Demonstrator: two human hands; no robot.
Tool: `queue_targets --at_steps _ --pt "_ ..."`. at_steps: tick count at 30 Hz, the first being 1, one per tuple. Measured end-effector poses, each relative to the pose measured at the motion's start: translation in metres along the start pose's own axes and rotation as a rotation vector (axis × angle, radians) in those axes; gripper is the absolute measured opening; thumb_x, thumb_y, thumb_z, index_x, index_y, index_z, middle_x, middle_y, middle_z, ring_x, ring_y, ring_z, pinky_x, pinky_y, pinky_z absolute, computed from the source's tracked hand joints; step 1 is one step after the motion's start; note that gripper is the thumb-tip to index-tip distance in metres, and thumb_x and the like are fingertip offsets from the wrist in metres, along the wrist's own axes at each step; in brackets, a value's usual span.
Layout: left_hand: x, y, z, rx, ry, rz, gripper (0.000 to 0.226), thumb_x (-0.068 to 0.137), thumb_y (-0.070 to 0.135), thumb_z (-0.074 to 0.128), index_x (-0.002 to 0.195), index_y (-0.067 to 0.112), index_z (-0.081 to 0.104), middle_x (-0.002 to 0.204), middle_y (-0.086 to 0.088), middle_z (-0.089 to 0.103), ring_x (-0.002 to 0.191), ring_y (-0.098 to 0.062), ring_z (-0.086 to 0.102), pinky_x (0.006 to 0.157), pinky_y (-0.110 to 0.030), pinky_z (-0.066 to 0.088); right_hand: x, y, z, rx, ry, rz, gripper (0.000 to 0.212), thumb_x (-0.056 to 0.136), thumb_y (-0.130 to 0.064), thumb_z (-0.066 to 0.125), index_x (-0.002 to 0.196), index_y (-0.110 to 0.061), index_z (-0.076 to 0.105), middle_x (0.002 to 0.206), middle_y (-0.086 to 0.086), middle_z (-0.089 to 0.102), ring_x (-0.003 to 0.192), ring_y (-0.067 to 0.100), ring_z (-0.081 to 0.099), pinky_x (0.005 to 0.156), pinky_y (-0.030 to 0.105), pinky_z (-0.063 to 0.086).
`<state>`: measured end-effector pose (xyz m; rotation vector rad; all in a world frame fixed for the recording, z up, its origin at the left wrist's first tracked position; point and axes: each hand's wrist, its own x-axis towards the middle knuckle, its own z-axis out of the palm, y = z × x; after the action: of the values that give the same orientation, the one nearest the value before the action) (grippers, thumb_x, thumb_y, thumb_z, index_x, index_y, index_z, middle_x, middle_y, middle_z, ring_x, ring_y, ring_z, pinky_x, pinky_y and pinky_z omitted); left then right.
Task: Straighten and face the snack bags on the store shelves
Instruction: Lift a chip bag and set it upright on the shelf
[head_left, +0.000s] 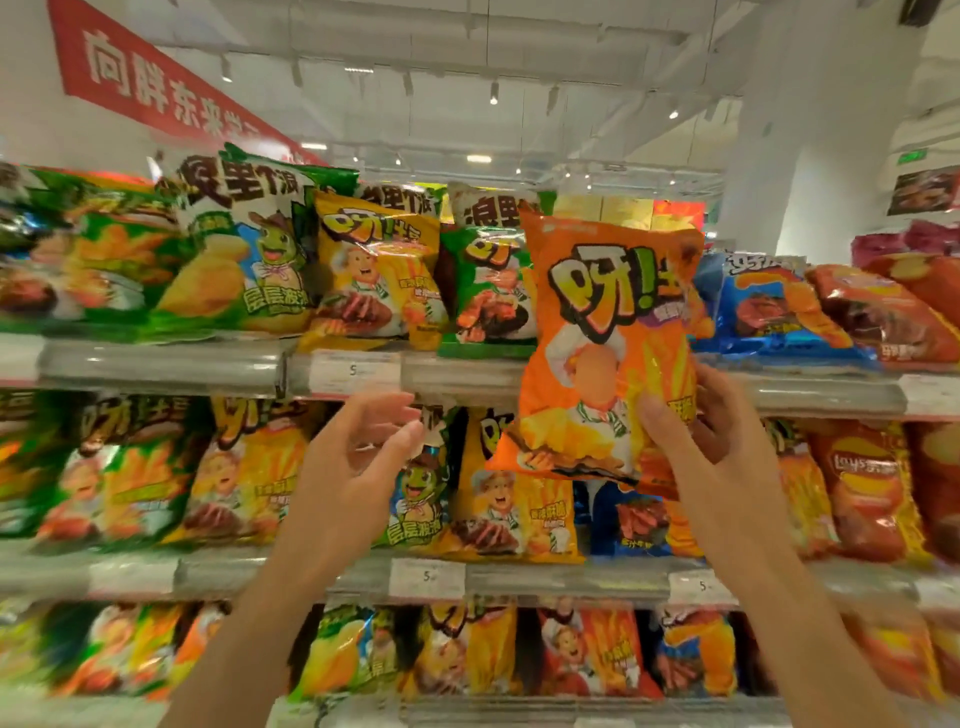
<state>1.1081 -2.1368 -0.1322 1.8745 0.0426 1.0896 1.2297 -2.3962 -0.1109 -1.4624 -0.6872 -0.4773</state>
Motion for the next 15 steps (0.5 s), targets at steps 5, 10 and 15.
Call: queue_targets --at_steps 5,10,15 --pt "-0.043 -0.038 -0.086 -0.104 0.034 -0.085 0.011 0.095 0.037 0.070 0.105 0.041 0.072 0.107 0.014 0.075 0.101 -0.009 0.072 0.088 -0.034 0.054 -0.064 -0.004 0.064 0.003 0.047 0.052 0.055 0.081 -0.055 0.072 0.132 -0.047 0.055 0.127 -0.021 0.067 0.114 0.007 0.068 0.091 0.038 0.060" --pt "-0.061 -0.068 -0.176 -0.140 0.045 -0.181 0.013 0.089 0.044 0.068 0.102 0.046 0.072 0.103 0.018 0.076 0.096 0.001 0.072 0.076 -0.016 0.055 -0.113 -0.016 0.147 0.019 0.052 0.099 0.061 0.079 -0.053 0.073 0.136 -0.042 0.054 0.125 -0.021 0.067 0.112 0.003 0.067 0.080 0.021 0.059" --pt "-0.057 -0.092 -0.249 -0.135 0.114 -0.245 0.021 0.088 0.049 0.075 0.106 0.040 0.073 0.108 0.013 0.075 0.100 -0.008 0.072 0.087 -0.033 0.053 -0.126 -0.039 0.220 0.077 0.036 0.102 0.061 0.074 -0.053 0.074 0.131 -0.044 0.054 0.116 -0.030 0.068 0.101 -0.005 0.069 0.066 0.009 0.055"
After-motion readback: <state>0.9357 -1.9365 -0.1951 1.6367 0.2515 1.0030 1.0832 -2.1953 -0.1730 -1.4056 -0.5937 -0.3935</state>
